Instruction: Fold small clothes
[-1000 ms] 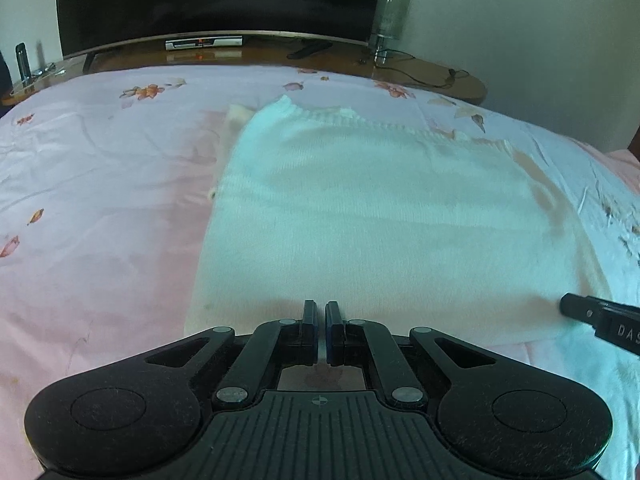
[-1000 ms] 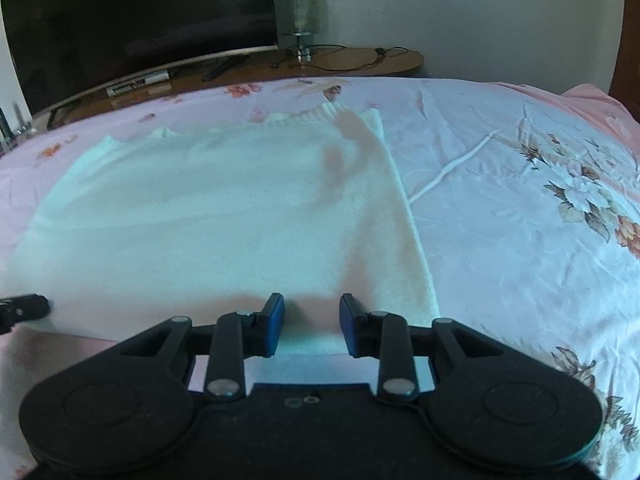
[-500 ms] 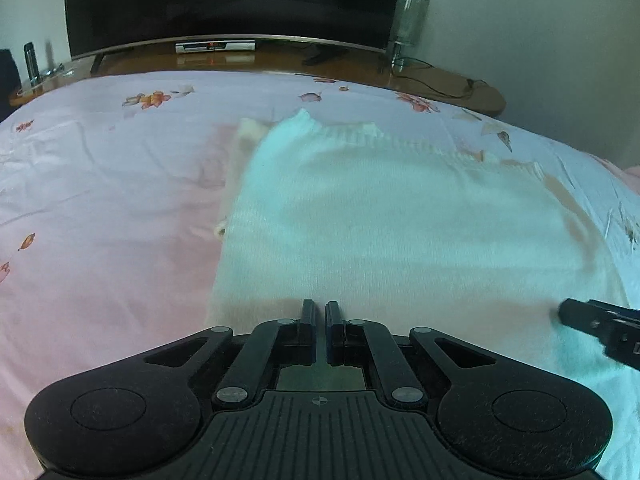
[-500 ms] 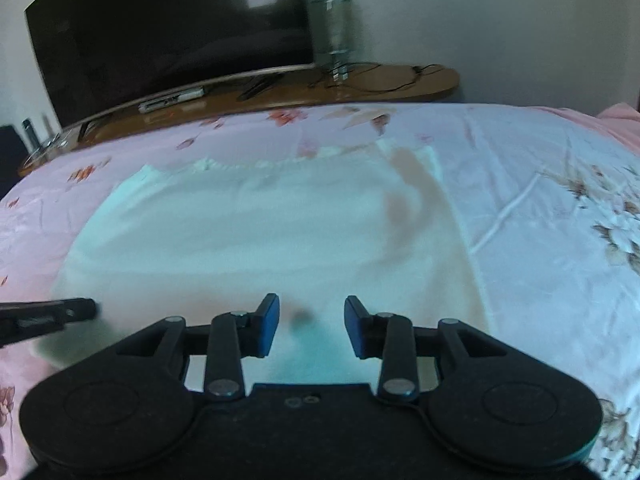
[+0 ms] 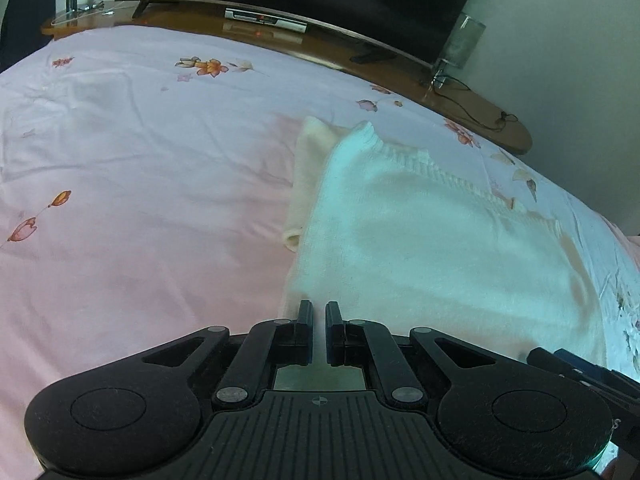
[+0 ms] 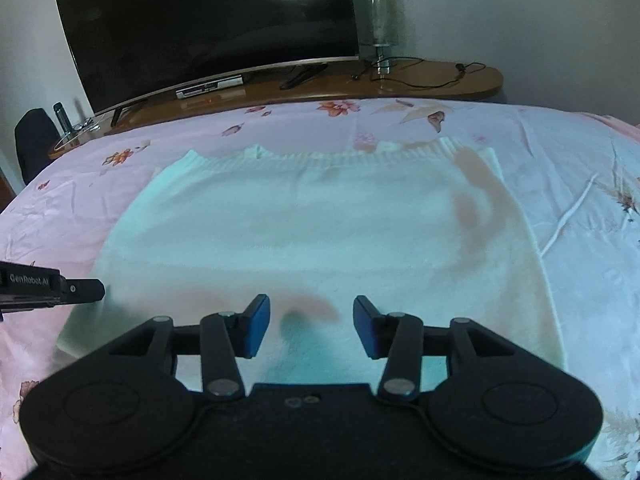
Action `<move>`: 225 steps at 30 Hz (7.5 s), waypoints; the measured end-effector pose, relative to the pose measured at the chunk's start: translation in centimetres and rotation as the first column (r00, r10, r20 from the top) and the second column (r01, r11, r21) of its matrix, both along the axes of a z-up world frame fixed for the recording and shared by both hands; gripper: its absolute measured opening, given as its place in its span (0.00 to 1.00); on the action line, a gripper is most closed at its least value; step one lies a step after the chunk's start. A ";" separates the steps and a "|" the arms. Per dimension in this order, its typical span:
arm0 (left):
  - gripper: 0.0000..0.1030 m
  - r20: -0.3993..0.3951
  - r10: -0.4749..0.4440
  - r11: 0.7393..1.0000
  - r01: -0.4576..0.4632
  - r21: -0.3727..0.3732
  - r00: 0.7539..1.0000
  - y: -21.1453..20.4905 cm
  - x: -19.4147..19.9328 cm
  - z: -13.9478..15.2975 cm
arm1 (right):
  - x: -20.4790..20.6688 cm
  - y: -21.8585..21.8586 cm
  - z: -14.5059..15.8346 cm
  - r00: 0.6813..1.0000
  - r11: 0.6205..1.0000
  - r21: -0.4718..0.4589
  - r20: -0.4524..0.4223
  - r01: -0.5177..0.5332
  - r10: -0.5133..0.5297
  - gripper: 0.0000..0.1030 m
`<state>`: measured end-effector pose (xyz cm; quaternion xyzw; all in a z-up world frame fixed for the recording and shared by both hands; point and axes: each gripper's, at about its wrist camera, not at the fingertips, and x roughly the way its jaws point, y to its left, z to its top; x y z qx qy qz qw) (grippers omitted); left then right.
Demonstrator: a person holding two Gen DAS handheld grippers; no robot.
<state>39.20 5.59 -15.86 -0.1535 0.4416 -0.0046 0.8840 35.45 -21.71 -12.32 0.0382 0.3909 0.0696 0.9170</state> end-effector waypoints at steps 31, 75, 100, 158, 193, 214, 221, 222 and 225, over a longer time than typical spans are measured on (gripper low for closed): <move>0.79 0.053 0.024 0.976 -0.012 -0.216 0.998 0.7 3.2 -2.7 | 1.2 0.6 -1.0 0.999 0.999 -0.003 0.002 -0.034 0.034 0.45; 0.07 0.349 -0.209 0.926 0.299 -0.229 0.913 -16.3 3.4 2.1 | 2.5 -5.2 -0.8 0.991 0.995 0.075 0.106 0.073 -0.081 0.44; 0.66 0.217 -0.240 0.958 0.267 -0.102 0.946 -15.2 -0.1 2.3 | -2.5 -15.9 0.1 0.973 0.862 0.452 -0.112 0.229 -0.200 0.56; 0.66 0.172 -0.235 0.961 0.256 -0.110 0.957 -17.5 3.0 0.9 | -2.6 -15.8 3.7 0.974 0.962 0.168 0.028 0.217 -0.225 0.24; 0.79 0.084 -0.146 0.989 0.148 -0.025 0.986 -21.3 15.6 -1.7 | 14.1 -15.5 -1.3 0.979 0.976 -0.074 0.036 0.202 -0.200 0.40; 0.79 0.091 -0.270 0.963 0.267 0.045 0.959 -20.0 2.4 -1.5 | -0.5 -11.9 -0.1 0.997 0.992 -0.114 0.061 0.055 -0.049 0.37; 0.79 0.057 -0.276 0.961 0.274 0.040 0.960 -19.6 0.9 -0.5 | -1.3 -13.6 -0.4 0.990 0.989 -0.050 0.003 0.140 -0.140 0.40; 0.79 0.054 -0.273 0.962 0.271 0.040 0.961 -19.5 0.8 -0.3 | -1.5 -13.6 -0.1 0.991 0.990 -0.037 -0.002 0.133 -0.133 0.42; 0.79 0.067 -0.268 0.963 0.265 0.047 0.961 -19.4 0.7 0.5 | -2.4 -13.9 0.7 0.990 0.990 0.026 -0.012 0.142 -0.141 0.48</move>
